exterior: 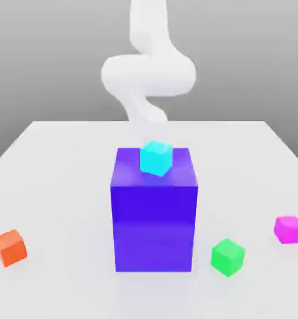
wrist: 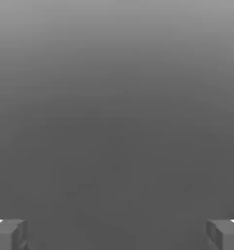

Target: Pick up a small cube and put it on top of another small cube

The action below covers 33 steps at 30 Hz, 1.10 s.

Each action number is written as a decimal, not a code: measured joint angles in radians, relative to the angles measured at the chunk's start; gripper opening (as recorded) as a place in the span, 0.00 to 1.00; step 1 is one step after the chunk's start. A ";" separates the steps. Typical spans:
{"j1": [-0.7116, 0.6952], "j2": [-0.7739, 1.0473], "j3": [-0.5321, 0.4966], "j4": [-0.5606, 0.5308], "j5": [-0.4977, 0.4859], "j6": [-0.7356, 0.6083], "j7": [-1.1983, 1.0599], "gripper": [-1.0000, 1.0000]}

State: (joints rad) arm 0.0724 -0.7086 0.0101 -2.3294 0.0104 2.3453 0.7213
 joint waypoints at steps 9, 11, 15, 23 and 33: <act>0.237 0.331 0.074 -0.107 0.039 0.166 -0.286 0.50; 0.283 0.403 0.098 -0.131 0.042 0.202 -0.345 0.50; 0.364 0.548 0.156 -0.177 0.034 0.274 -0.452 0.50; 0.543 0.845 0.238 -0.270 -0.104 0.418 -0.578 0.50; 0.654 1.086 0.124 -0.239 -0.255 0.592 -0.495 0.00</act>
State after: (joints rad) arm 0.7266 0.3778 0.1343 -2.5682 -0.2443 2.9369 0.2258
